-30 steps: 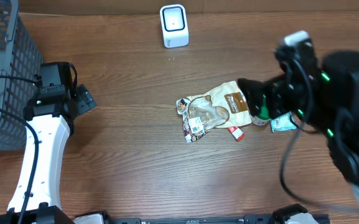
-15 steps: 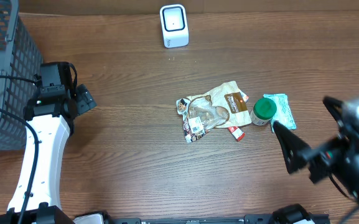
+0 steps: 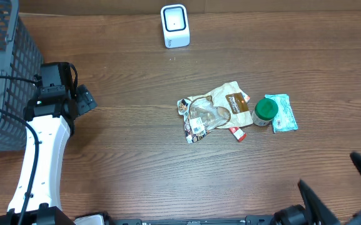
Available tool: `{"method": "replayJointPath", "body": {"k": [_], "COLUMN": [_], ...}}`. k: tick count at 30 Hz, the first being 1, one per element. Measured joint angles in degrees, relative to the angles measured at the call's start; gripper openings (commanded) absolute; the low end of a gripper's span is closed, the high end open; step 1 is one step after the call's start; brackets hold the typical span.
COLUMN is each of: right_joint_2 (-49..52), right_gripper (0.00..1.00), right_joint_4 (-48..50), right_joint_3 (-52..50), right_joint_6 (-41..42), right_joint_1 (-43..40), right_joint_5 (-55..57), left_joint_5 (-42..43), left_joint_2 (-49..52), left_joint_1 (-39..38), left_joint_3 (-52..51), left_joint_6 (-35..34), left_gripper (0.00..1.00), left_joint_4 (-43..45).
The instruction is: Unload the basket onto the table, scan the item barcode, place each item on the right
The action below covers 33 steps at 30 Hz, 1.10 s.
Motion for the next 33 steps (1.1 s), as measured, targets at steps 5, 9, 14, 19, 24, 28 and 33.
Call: {"method": "replayJointPath", "body": {"k": [5, 9, 14, 19, 24, 28, 33], "right_joint_2": [-6.60, -11.10, -15.72, -19.37, -22.60, -24.33, -25.99], "right_gripper": [1.00, 1.00, 1.00, 1.00, 1.00, 1.00, 1.00], "right_joint_4": [0.70, 4.55, 11.82, 22.77, 36.65, 47.50, 62.31], "right_joint_3": [-7.50, -14.43, -23.08, -32.13, -41.44, -47.32, -55.67], "right_joint_6": [0.02, 0.02, -0.02, -0.02, 0.07, 0.04, 0.02], "right_joint_1": [-1.20, -1.64, -2.54, -2.91, -2.95, -2.95, -2.95], "right_joint_5": [-0.02, 0.00, 0.00, 0.00, -0.07, -0.42, -2.25], "left_joint_5": [0.00, 0.00, 0.00, 0.00, 0.00, 0.00, 0.00], "left_joint_2": [0.00, 0.00, 0.00, 0.00, 0.00, 0.00, 0.00], "left_joint_1": [0.00, 0.00, 0.00, 0.00, 0.00, 0.00, 0.00], "left_joint_3": [0.00, 0.00, 0.00, 0.00, 0.00, 0.00, 0.00], "left_joint_6": [0.00, 0.00, 0.00, 0.00, 0.00, 0.00, 0.00], "left_gripper": [1.00, 1.00, 1.00, 1.00, 1.00, 1.00, 1.00], "left_joint_4": [0.00, 0.02, 0.02, 0.00, 0.00, 0.00, 0.00]}}
